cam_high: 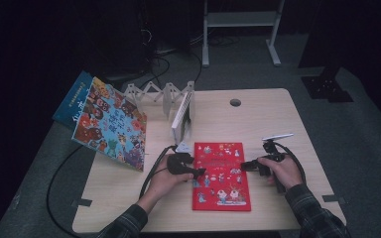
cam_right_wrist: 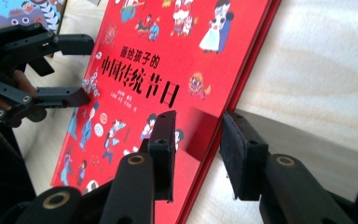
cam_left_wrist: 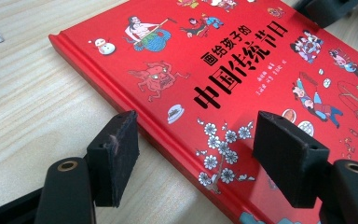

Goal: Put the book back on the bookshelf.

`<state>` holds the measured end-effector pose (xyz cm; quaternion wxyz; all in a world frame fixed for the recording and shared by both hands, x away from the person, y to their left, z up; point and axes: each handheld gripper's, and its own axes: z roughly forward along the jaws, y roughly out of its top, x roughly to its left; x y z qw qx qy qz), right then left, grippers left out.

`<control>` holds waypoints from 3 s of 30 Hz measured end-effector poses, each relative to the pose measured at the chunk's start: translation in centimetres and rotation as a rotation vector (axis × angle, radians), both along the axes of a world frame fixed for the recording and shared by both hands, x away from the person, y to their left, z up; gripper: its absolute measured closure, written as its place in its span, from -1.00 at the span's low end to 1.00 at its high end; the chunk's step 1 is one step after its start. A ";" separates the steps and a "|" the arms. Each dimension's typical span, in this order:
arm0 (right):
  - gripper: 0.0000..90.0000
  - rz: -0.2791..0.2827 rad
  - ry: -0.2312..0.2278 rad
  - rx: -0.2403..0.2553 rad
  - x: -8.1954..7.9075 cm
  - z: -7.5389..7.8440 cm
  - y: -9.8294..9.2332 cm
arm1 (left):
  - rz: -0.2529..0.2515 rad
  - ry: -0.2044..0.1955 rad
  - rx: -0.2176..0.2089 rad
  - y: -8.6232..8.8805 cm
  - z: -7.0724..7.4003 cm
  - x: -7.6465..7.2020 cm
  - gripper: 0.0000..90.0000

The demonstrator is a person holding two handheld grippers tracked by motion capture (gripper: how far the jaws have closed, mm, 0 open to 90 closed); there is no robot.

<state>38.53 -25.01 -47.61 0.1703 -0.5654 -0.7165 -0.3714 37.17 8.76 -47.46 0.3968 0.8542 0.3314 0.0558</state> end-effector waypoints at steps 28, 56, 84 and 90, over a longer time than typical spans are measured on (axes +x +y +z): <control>0.41 0.049 -0.072 0.035 -0.8 1.6 0.0 | 0.014 0.041 -0.053 0.4 -0.1 0.3 -0.33; 0.48 0.081 -0.143 0.141 0.0 1.7 1.8 | 0.003 0.075 -0.155 1.9 0.6 0.4 -0.43; 0.80 0.095 -0.473 0.204 -3.2 7.3 1.7 | 0.005 0.078 -0.350 4.3 3.0 0.0 -0.45; 0.88 0.096 -0.495 0.275 -3.7 8.2 1.0 | -0.016 0.065 -0.421 3.7 3.2 0.4 -0.47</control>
